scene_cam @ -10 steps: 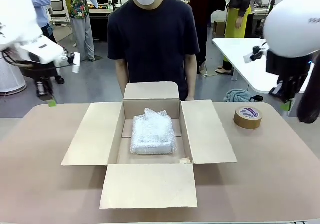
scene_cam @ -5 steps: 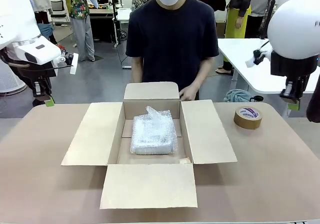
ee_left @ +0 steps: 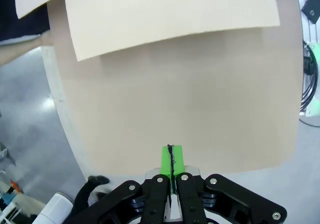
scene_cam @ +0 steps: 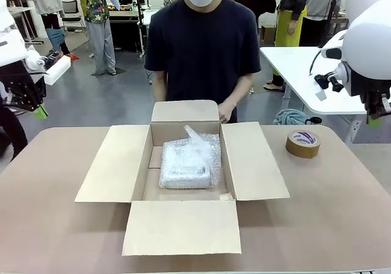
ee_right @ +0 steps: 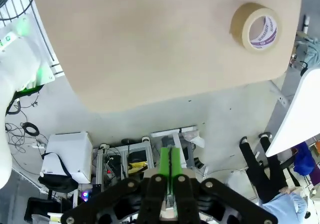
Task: Wrap the clocks to prevent damage.
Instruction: Once the human has placed the objects inside and stepped back, release both hands from the side flaps of the Package Box.
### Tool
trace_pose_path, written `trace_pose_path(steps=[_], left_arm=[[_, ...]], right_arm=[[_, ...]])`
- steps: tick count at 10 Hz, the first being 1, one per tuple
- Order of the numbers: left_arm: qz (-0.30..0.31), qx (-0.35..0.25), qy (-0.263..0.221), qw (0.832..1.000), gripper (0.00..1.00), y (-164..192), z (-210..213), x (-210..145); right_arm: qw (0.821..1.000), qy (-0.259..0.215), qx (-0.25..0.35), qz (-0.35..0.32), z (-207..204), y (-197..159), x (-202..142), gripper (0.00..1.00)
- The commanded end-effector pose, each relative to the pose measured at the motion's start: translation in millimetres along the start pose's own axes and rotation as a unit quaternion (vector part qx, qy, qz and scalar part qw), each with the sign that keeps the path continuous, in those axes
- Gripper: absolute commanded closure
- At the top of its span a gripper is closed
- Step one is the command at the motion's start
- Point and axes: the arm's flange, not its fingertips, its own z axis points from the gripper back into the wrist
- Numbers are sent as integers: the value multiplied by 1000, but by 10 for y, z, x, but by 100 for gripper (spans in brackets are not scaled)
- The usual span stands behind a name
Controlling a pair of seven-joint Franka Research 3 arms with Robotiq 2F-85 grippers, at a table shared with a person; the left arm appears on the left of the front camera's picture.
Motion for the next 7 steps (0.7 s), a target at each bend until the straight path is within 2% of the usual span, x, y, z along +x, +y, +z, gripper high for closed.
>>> trace_pose_path(steps=[1,2,3,5,6,7], left_arm=[[-2,6,14,1000,100,1,-5,-3],[-2,6,14,1000,100,1,-5,-3],[-2,6,14,1000,100,1,-5,-3],[-2,6,14,1000,100,1,-5,-3],[-2,6,14,1000,100,1,-5,-3],[-2,6,14,1000,100,1,-5,-3]], right_arm=[[998,17,11,-54,-7,23,78,99],[1000,0,0,0,0,0,0,99],[996,-78,11,37,-20,45,-13,99],[986,-144,81,8,-116,-35,-48,99],[982,-156,105,-13,-143,-62,-66,99],[981,-147,119,-44,-174,-70,-78,99]])
